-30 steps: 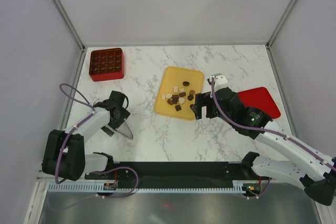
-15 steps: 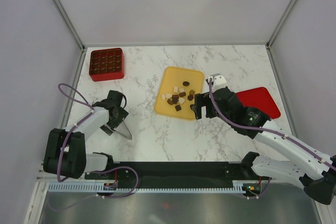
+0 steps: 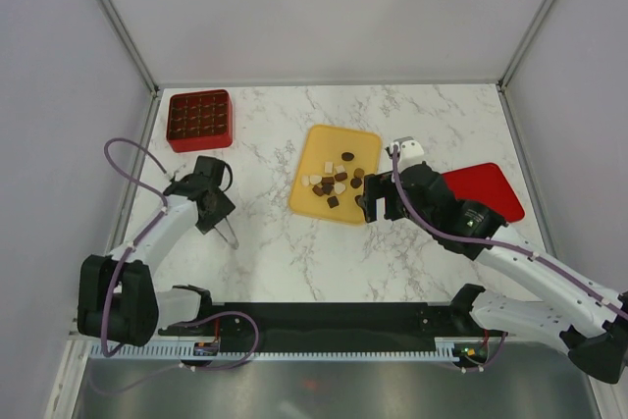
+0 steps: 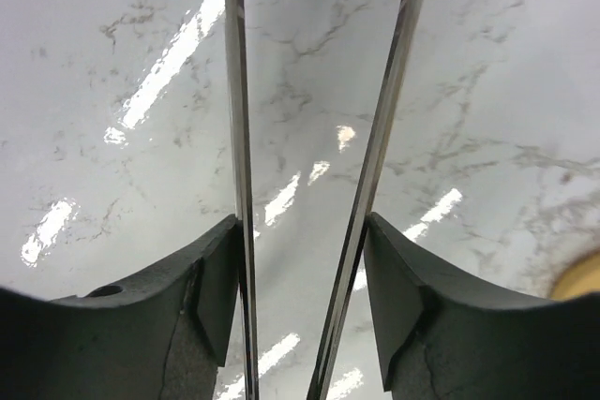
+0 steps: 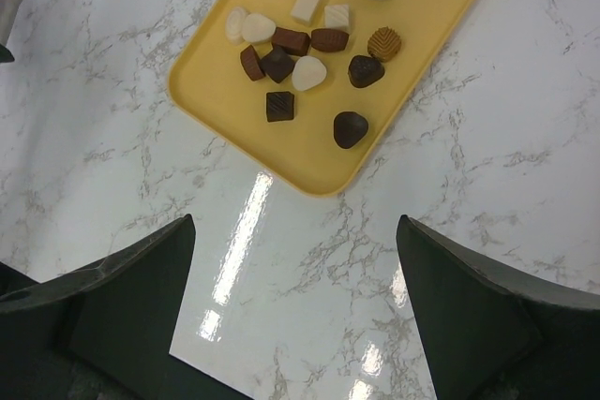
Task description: Pack the chocolate
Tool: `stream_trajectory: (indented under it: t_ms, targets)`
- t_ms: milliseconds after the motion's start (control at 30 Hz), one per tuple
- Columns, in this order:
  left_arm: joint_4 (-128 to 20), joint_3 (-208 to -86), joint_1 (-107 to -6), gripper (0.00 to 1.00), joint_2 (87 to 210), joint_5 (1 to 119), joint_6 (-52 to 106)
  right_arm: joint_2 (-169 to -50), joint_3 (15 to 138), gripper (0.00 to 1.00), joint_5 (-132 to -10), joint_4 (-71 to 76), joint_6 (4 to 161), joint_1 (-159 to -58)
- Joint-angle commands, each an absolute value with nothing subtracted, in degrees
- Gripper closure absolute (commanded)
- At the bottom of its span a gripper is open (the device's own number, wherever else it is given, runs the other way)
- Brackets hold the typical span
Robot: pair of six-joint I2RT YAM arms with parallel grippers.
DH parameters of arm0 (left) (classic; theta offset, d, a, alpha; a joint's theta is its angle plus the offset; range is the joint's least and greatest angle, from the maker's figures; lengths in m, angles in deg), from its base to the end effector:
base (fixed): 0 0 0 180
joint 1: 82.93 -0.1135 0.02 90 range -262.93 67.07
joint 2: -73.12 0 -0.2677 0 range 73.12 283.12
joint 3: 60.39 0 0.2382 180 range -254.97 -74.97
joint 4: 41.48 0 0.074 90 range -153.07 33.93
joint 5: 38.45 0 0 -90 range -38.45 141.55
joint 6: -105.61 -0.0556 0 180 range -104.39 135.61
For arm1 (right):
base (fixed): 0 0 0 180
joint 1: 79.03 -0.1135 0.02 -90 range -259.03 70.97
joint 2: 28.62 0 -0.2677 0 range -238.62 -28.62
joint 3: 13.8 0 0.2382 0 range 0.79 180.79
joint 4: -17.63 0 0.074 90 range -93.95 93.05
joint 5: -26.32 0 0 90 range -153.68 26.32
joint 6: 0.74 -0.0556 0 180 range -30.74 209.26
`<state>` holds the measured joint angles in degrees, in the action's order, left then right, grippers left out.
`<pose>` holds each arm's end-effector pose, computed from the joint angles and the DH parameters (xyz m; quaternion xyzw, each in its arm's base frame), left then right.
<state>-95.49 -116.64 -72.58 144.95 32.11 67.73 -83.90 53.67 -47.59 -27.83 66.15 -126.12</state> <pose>0.2100 -0.0195 0.1854 -0.3738 0.8957 0.0515 0.2355 0.1521 0.1410 0.3139 -0.1160 0.8661 0.1697 0.4557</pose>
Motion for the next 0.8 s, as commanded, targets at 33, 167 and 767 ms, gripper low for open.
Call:
stream_trajectory:
  t_ms: [33,167,767]
  targets:
    - [-101.8,-124.4,-72.1,0.43,139.8,34.1,59.7,-82.5,55.0,0.03,-48.6,-27.1,64.9,-126.1]
    - [-107.0,-129.0,-71.0,0.44,135.9,34.5,56.8,-82.1,55.2,0.03,-48.8,-27.5,64.6,-126.1]
    - [-115.4,-149.8,-36.7,0.50,145.5,30.0,48.2,-80.3,59.0,0.04,-40.6,-32.7,65.1,-126.2]
